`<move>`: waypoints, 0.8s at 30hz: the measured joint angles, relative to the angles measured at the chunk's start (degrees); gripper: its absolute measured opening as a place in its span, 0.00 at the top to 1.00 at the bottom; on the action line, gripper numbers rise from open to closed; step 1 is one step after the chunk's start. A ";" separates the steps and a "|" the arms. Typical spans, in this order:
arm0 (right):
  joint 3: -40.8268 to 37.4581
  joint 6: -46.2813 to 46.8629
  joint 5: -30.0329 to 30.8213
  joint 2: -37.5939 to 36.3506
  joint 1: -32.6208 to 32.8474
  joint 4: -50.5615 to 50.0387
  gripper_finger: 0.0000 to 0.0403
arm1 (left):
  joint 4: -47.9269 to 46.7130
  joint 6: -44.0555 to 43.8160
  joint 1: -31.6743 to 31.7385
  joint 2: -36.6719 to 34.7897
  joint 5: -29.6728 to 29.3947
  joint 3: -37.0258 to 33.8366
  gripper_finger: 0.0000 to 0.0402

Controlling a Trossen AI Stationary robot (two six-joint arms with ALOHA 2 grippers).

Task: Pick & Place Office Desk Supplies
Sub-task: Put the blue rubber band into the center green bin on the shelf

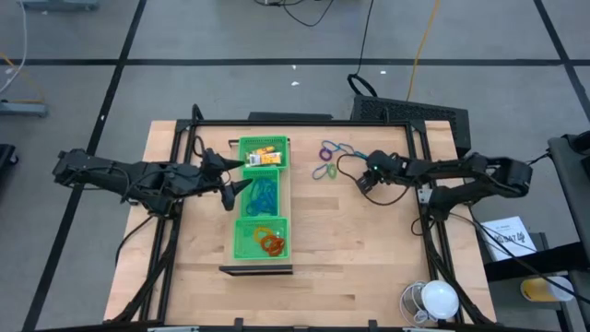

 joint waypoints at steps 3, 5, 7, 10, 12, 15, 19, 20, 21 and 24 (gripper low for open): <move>0.07 1.64 -0.90 1.02 -0.11 0.10 0.64 | 0.03 -0.01 0.00 0.00 -0.01 0.00 0.22; 0.07 1.63 -2.28 1.09 -0.16 0.11 0.67 | 0.00 0.00 0.00 0.00 -0.02 0.00 0.22; 0.07 1.61 -2.96 1.10 -0.18 -0.04 0.72 | -0.02 0.00 0.00 0.00 -0.02 0.00 0.23; 0.00 0.90 -3.67 1.04 -0.16 -0.02 0.82 | -0.02 -0.01 0.00 0.00 -0.02 0.00 0.23; 0.00 0.27 -4.20 1.06 -0.16 -0.04 0.88 | -0.02 0.00 0.00 0.00 0.00 0.00 0.23; -0.02 -1.45 -4.57 1.08 -0.24 0.18 0.98 | -0.02 0.00 0.00 0.00 0.00 0.00 0.22; -0.15 -2.23 -4.80 0.90 0.01 2.35 0.98 | -0.01 0.00 0.00 0.00 0.00 0.00 0.21; -0.24 -2.39 -5.21 0.69 0.20 3.17 0.99 | -0.02 -0.02 0.00 0.00 0.00 0.00 0.21; -0.39 -2.73 -5.77 0.35 0.43 4.37 0.99 | 0.00 -0.22 0.00 0.00 0.00 0.00 0.22; -0.48 -3.37 -9.12 -0.76 1.93 9.55 0.99 | 0.00 -2.31 0.00 0.00 0.03 0.00 0.23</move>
